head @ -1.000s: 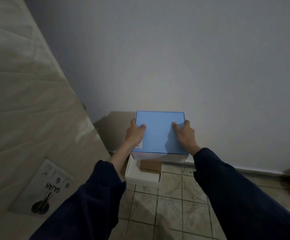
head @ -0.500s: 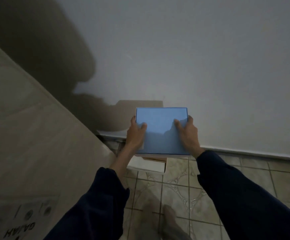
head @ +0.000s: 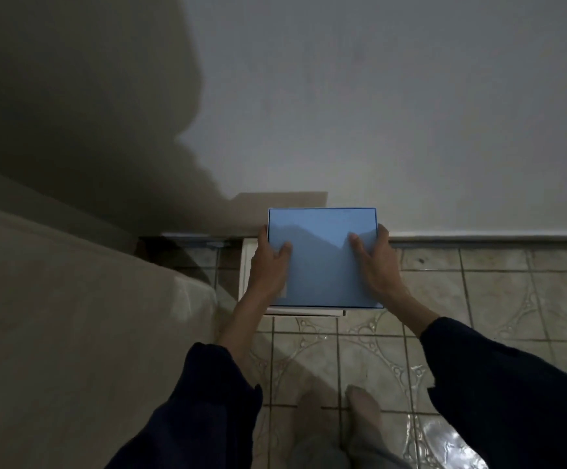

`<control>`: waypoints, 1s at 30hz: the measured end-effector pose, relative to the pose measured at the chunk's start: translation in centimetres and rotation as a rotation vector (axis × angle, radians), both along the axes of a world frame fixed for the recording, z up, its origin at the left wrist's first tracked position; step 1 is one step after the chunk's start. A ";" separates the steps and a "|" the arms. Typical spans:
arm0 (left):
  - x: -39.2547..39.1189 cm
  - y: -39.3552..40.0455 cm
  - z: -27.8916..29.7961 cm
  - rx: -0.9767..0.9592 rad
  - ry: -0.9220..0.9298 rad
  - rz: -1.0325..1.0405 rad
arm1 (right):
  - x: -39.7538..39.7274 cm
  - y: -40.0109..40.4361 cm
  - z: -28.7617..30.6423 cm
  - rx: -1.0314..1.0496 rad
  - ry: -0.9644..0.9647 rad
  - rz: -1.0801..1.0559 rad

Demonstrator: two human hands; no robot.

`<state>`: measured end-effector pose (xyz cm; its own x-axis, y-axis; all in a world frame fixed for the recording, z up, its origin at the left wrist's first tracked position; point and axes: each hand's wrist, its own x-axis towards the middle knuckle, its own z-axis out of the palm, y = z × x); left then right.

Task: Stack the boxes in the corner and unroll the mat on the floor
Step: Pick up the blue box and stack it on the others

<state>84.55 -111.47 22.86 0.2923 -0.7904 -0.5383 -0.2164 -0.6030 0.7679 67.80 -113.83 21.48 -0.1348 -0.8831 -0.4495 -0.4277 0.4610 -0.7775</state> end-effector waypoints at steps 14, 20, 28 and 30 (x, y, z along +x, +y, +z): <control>0.2 -2.6 -15.8 -0.024 0.056 0.029 | 0.6 -2.4 -15.7 -0.001 0.004 -0.030; 0.4 -3.7 -17.1 -0.022 0.077 0.034 | 0.7 -4.5 -16.7 -0.059 0.020 0.002; -0.1 -5.4 -17.5 -0.028 0.062 -0.033 | -0.1 -5.4 -16.7 -0.031 0.022 -0.026; -0.3 -5.7 -17.3 -0.030 0.055 -0.045 | -0.3 -5.6 -16.6 -0.013 0.019 -0.018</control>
